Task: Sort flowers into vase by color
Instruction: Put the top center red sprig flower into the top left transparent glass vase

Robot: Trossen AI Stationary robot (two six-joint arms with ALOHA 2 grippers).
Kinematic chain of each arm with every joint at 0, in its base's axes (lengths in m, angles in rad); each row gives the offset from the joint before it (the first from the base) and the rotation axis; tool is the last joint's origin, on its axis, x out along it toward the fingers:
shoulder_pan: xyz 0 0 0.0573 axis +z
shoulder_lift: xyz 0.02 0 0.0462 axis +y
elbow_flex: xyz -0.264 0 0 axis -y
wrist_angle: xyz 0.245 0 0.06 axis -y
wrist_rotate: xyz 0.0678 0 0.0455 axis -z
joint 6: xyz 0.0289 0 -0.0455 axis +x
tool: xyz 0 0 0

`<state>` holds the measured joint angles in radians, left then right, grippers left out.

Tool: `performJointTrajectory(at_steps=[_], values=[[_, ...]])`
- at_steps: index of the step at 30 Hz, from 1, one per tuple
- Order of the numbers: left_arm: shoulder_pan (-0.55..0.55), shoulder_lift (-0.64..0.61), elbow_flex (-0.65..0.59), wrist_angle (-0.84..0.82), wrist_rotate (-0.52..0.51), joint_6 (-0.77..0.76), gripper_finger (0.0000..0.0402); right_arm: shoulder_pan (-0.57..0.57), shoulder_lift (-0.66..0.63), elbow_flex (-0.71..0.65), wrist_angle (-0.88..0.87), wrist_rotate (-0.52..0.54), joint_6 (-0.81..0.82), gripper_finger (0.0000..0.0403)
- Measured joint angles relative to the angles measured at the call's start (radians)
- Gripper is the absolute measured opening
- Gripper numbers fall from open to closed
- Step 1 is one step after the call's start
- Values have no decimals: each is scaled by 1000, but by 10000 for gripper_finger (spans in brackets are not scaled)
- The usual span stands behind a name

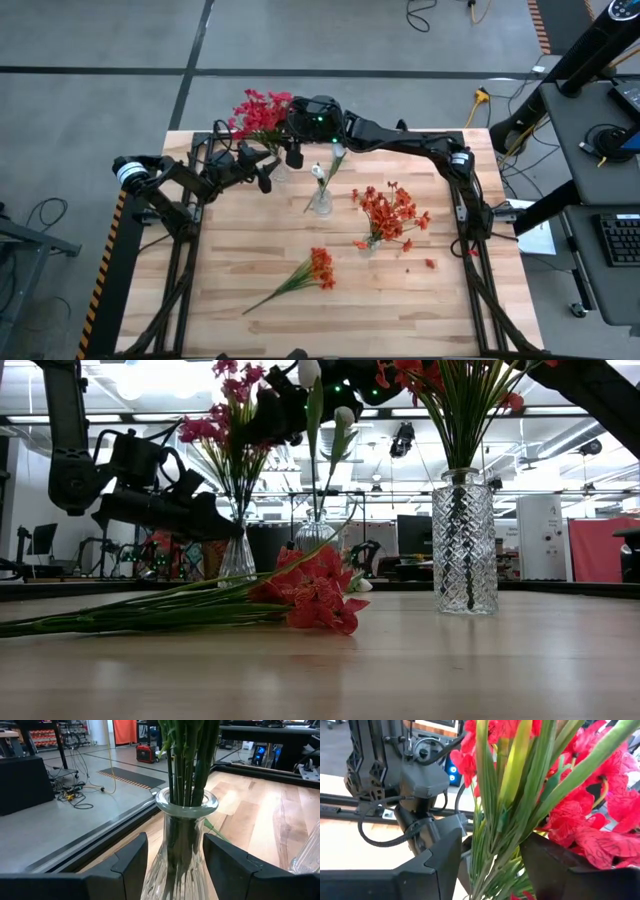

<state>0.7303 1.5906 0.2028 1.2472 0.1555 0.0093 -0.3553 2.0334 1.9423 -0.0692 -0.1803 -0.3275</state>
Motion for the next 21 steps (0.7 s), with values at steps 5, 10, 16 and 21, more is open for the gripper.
performJointTrajectory(at_steps=[5,10,16,21], values=[[0,0,10,0,2,0,174,0,2,0,7,8,2,184],[0,0,11,-2,3,0,174,0,2,0,39,8,0,169],[0,0,11,-3,3,0,174,-1,2,0,44,8,-10,126],[0,0,11,-3,4,0,174,-1,2,0,44,0,-24,86]])
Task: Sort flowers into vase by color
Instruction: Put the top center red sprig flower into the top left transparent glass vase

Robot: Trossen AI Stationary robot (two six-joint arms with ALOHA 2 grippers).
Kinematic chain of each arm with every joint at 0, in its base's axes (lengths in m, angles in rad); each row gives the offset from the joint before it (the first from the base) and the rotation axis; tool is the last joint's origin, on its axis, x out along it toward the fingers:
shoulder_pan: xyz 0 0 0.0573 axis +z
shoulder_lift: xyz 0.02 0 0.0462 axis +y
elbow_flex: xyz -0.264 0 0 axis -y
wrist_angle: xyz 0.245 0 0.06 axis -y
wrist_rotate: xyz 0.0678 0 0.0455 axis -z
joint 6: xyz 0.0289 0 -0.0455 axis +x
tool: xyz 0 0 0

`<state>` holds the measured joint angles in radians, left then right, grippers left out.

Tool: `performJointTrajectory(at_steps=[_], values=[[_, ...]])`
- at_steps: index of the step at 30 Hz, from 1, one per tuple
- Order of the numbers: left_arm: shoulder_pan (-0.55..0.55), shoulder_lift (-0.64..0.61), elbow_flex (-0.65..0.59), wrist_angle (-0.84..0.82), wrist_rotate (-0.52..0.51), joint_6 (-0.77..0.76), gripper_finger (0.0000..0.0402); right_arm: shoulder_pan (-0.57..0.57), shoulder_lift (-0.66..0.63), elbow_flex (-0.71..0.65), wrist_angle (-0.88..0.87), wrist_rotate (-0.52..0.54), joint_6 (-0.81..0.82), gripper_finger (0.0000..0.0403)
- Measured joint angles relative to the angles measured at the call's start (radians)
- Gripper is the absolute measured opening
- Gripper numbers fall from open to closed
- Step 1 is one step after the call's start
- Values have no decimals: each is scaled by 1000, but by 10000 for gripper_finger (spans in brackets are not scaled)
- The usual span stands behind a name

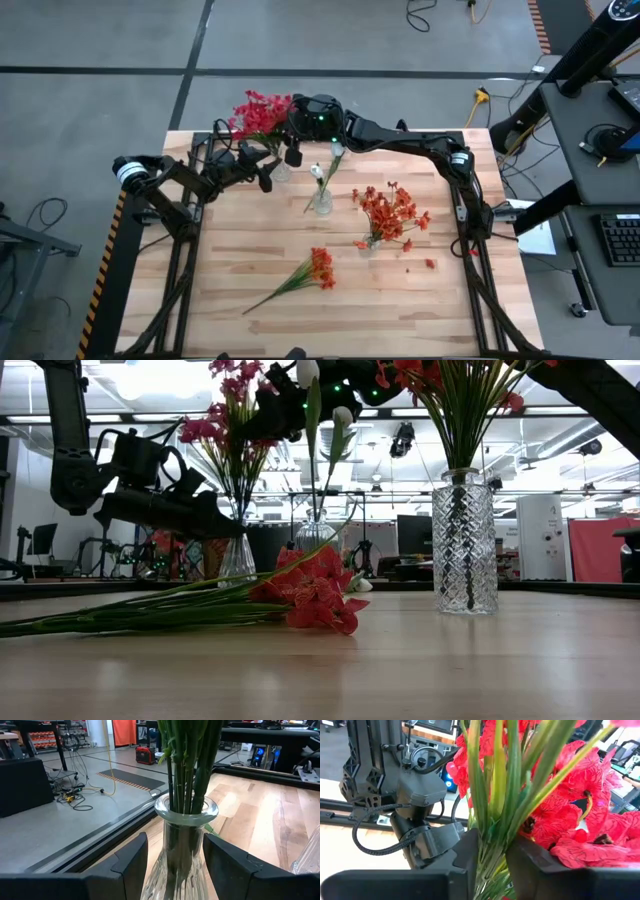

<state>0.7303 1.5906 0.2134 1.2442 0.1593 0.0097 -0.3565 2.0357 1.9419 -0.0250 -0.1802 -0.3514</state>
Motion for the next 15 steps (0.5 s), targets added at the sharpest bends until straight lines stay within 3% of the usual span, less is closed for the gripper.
performJointTrajectory(at_steps=[7,15], values=[[0,0,0,-5,0,0,174,-1,0,0,-3,-2,-7,50],[0,0,0,-6,0,0,174,-10,0,0,-29,-8,1,36]])
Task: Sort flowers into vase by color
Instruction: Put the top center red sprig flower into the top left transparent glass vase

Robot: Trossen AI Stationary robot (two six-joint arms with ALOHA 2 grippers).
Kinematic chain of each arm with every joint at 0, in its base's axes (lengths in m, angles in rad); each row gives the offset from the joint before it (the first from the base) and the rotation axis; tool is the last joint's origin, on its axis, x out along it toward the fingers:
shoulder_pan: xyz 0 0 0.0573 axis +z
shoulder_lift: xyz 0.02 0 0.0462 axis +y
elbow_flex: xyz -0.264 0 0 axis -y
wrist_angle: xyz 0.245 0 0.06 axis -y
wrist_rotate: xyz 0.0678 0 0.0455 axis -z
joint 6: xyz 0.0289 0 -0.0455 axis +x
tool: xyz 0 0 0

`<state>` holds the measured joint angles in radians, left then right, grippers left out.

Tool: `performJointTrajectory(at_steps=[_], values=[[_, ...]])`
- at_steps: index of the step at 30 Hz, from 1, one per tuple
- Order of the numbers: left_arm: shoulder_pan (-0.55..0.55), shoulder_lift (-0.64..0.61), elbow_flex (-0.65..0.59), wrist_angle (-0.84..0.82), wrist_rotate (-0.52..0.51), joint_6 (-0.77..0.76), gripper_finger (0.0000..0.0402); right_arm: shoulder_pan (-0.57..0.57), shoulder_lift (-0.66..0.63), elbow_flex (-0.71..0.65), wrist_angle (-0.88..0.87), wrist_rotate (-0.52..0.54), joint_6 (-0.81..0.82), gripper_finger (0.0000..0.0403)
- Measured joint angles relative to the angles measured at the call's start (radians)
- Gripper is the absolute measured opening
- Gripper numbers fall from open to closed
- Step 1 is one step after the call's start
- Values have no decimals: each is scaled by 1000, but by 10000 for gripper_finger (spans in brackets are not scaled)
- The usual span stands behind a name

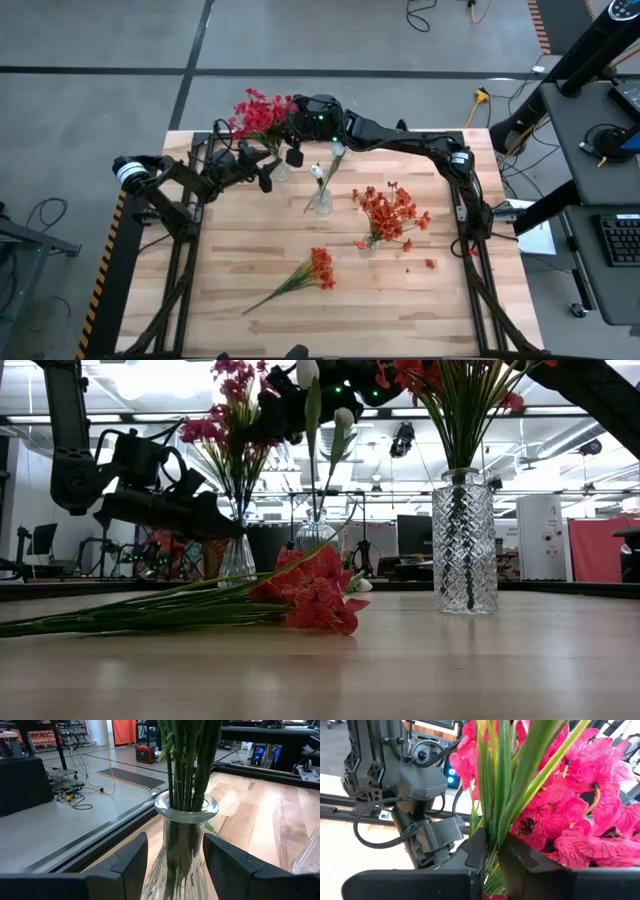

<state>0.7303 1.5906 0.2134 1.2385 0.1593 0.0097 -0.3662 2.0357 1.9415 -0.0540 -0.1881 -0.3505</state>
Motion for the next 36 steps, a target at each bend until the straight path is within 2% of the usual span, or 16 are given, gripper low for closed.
performJointTrajectory(at_steps=[36], values=[[0,0,0,2,0,0,174,-7,1,-13,-71,-29,0,32]])
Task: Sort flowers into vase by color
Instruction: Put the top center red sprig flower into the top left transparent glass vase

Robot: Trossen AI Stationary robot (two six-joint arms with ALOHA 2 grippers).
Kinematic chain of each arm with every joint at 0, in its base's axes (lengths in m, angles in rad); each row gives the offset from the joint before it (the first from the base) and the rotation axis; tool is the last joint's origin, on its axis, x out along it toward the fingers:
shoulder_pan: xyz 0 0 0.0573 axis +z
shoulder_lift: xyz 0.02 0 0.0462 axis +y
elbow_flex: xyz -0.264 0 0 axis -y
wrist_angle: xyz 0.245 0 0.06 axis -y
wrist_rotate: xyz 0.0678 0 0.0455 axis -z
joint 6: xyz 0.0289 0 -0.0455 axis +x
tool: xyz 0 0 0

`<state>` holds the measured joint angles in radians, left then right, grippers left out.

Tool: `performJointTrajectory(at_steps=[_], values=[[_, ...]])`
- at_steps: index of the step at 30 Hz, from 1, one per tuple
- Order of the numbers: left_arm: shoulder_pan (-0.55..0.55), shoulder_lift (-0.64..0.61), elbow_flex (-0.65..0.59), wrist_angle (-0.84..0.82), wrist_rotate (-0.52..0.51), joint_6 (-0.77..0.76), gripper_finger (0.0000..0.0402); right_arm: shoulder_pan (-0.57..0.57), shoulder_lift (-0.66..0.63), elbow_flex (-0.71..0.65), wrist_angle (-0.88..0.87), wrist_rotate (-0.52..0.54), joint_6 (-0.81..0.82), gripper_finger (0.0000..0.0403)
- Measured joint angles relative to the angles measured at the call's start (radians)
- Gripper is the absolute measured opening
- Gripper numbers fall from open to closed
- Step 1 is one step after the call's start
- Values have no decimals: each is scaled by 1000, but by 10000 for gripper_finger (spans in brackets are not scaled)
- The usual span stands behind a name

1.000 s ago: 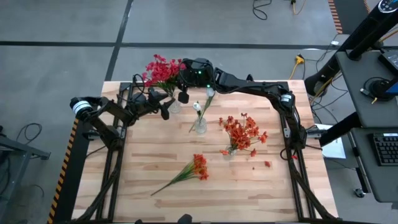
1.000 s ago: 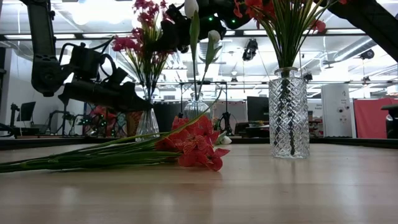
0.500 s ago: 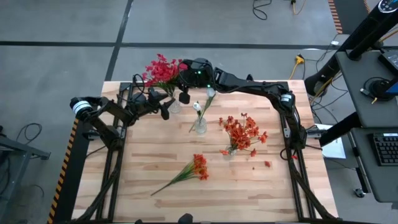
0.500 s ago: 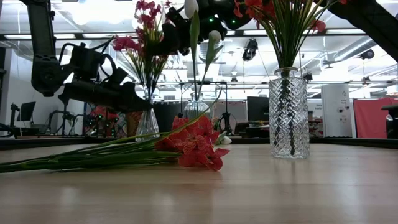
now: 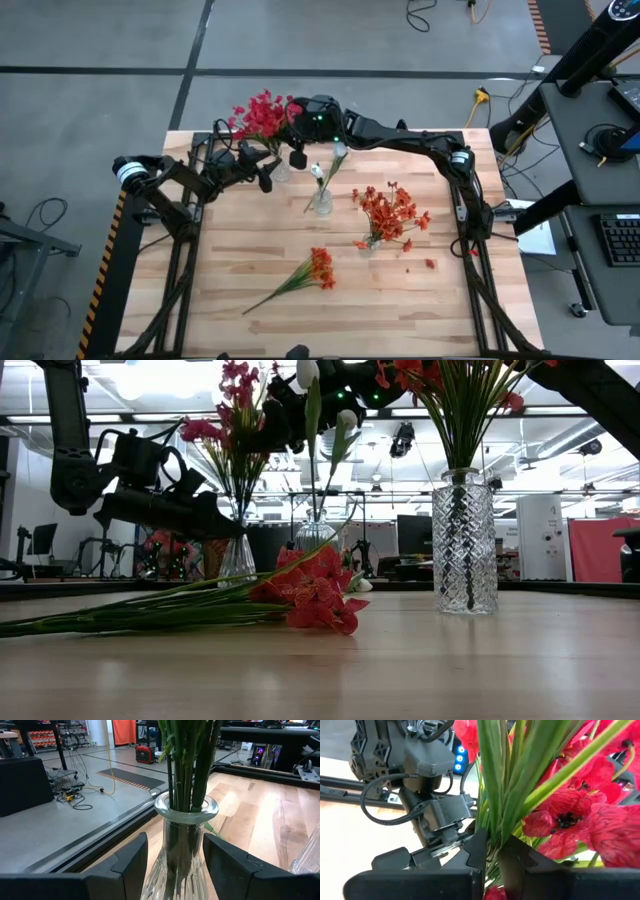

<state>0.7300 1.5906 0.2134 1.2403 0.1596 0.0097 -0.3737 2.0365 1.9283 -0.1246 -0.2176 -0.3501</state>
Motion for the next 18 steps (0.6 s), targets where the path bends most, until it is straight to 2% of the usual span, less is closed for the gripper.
performJointTrajectory(at_steps=[18], values=[[0,0,0,1,-13,-4,174,1,0,-14,-5,-45,-1,32]])
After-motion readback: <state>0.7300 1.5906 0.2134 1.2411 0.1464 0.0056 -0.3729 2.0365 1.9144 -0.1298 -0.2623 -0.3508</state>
